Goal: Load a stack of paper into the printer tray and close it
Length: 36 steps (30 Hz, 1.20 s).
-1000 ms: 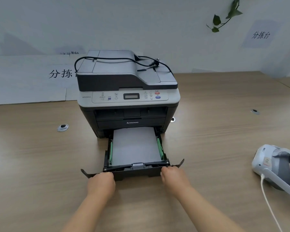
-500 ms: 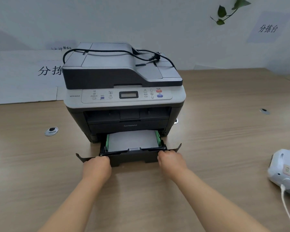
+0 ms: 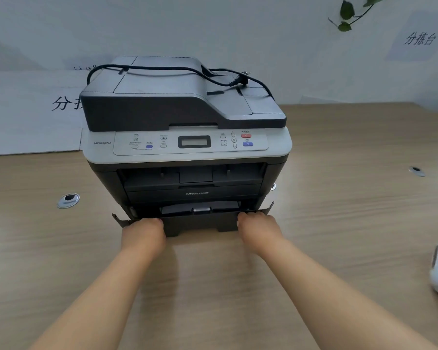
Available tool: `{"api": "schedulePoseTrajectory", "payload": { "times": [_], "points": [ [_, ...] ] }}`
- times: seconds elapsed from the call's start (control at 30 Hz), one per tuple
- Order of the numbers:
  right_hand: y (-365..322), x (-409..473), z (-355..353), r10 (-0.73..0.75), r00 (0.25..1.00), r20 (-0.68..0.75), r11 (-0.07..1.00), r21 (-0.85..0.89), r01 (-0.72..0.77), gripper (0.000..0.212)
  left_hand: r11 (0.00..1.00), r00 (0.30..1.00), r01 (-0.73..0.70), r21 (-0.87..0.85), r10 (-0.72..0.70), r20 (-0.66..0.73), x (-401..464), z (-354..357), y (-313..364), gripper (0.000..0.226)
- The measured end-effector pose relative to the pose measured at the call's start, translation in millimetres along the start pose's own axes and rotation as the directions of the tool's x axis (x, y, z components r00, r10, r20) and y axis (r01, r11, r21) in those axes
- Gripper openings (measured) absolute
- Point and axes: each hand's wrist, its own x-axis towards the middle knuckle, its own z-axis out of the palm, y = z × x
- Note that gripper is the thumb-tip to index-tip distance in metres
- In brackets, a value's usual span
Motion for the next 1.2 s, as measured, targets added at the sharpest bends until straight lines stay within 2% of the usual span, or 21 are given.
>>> {"api": "schedulePoseTrajectory", "payload": {
  "times": [0.33,0.77,1.0,1.2],
  "points": [
    [0,8,-8,-0.076,0.997,0.001,0.990,-0.116,0.076,0.030,0.996,1.000,-0.005,-0.094,0.008,0.028,11,-10,0,0.022],
    [-4,35,-18,0.033,0.993,0.114,0.998,-0.055,-0.027,0.041,0.999,0.999,0.018,-0.029,-0.017,0.033,30,-16,6,0.024],
    [-8,33,-25,0.104,0.971,0.213,0.994,-0.059,-0.094,0.045,0.999,0.992,0.049,0.004,-0.050,0.116,28,-17,6,0.027],
    [-17,6,-33,0.065,0.980,0.189,0.997,-0.049,-0.056,0.040,0.999,0.977,0.022,0.047,-0.032,0.211,-9,-16,3,0.041]
  ]
}}
